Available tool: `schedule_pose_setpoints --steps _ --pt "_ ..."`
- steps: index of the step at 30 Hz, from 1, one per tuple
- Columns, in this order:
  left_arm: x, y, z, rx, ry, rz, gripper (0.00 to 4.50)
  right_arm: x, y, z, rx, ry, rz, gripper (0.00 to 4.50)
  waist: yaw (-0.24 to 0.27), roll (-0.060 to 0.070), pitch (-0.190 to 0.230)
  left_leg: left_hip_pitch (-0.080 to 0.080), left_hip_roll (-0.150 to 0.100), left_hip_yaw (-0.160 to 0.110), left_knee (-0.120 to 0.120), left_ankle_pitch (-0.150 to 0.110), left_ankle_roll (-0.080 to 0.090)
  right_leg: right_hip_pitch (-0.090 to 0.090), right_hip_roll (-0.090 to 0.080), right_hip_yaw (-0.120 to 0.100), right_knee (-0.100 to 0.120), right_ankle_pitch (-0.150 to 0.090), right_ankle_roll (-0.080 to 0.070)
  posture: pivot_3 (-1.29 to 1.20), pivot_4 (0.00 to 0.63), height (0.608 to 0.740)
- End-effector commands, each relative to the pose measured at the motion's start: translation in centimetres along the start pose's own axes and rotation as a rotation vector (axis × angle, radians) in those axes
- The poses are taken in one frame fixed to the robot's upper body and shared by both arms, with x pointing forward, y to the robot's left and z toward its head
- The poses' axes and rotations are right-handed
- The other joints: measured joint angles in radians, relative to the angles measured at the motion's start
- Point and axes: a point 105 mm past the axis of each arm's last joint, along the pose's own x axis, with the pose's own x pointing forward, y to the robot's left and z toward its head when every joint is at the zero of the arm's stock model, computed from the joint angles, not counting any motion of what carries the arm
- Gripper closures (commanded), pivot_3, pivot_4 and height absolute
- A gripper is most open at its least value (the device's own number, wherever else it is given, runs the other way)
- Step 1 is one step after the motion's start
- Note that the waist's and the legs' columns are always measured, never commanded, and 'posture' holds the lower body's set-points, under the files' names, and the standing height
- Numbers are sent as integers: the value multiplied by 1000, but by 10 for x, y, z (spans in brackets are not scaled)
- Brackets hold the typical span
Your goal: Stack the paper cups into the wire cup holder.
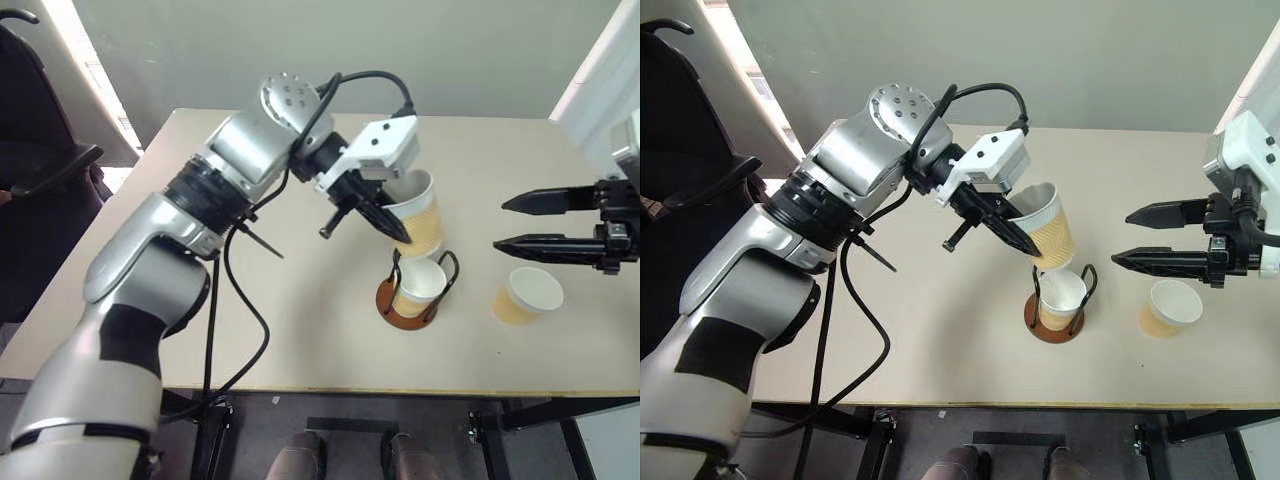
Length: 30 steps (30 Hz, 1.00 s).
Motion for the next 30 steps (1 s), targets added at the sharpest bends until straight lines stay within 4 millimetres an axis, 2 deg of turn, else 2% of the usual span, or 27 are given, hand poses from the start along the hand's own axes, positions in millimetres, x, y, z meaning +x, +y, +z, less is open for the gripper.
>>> schedule_pose_setpoints --steps 1,9,13,23,30 --pt "3 -1 9 66 17 -54 4458 -8 4 9 -37 -24 -41 1388 1 0 0 0 0 0 0 -1 0 0 0 0 0 0 1 0 150 740" --pt "26 -1 5 103 27 -114 4458 -8 6 7 -28 -30 -53 1388 6 0 0 -3 -1 1 5 -4 2 0 0 1 -1 -3 4 0 150 740" --pt "33 -1 4 119 39 -129 4458 -8 7 6 -24 -31 -55 1388 7 0 0 -4 -1 1 11 -6 3 0 0 1 0 -3 5 0 150 740" --pt "47 -2 -17 196 144 -157 4458 -6 8 4 -20 -31 -56 1388 7 0 0 -2 -1 1 16 -7 4 4 0 1 2 -2 6 0 150 740" --pt "62 -6 -19 233 151 -195 4458 -3 9 6 -25 -34 -40 1388 8 0 0 -2 -1 2 16 -8 5 3 0 1 2 -3 7 0 150 740"
